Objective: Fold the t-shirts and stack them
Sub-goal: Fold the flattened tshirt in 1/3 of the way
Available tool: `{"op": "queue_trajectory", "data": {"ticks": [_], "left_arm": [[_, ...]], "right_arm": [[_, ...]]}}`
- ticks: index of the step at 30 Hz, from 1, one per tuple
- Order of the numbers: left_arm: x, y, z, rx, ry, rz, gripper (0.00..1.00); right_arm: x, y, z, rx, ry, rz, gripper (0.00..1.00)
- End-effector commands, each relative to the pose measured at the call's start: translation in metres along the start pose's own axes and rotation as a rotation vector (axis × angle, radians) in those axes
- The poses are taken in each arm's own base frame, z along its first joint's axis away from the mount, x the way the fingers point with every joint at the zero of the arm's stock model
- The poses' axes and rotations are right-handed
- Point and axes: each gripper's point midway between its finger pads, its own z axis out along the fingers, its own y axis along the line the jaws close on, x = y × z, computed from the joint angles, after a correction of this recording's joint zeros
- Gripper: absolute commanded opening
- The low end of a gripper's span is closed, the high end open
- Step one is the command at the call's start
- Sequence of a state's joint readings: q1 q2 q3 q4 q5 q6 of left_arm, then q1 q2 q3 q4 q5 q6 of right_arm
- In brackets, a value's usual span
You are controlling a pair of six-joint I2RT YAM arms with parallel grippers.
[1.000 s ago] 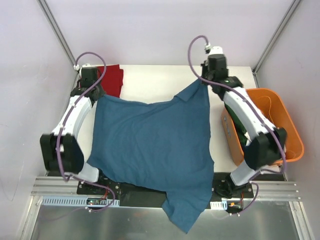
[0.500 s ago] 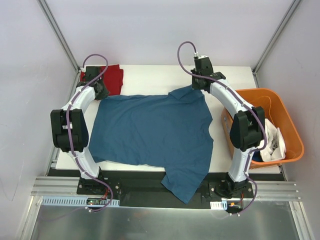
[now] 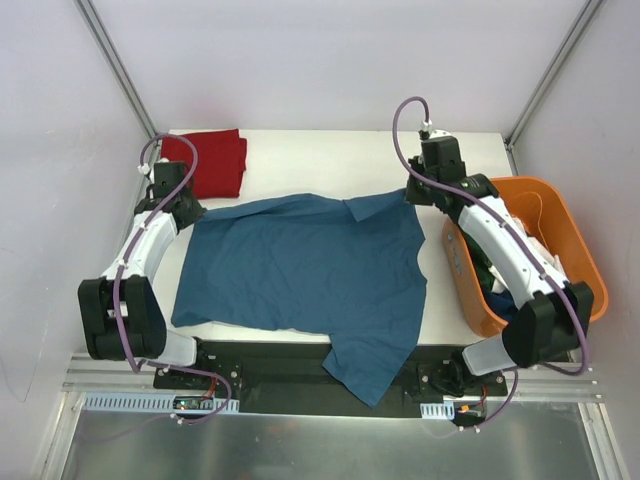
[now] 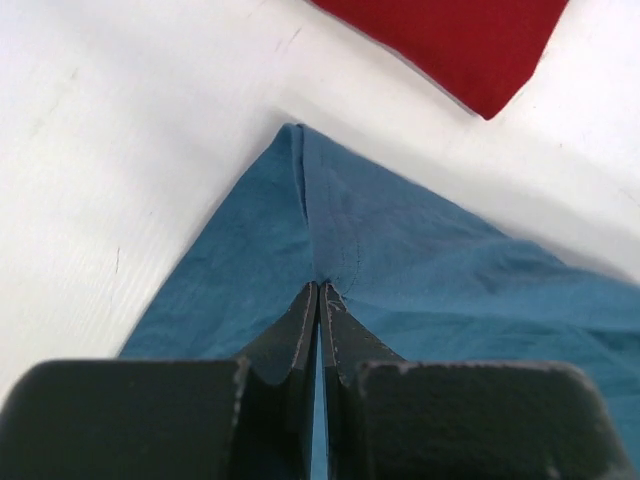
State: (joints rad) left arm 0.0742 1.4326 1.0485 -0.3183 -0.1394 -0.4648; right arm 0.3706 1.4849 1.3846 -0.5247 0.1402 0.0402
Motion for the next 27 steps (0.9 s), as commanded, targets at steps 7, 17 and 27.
{"op": "queue_trajectory", "data": {"ticks": [7,17,27], "left_arm": [[0.002,0.041,-0.019,-0.105,-0.078,-0.19,0.0],[0.03,0.077,-0.026,-0.239,-0.081,-0.303,0.0],[0.063,0.094,-0.021,-0.32,0.009,-0.353,0.0]], "right_arm": [[0.07,-0.003,-0.05,-0.07,0.132,0.1,0.02],[0.131,-0.018,-0.055,-0.01,0.262,0.083,0.04],[0.176,-0.015,-0.052,-0.007,0.411,0.086,0.07]]}}
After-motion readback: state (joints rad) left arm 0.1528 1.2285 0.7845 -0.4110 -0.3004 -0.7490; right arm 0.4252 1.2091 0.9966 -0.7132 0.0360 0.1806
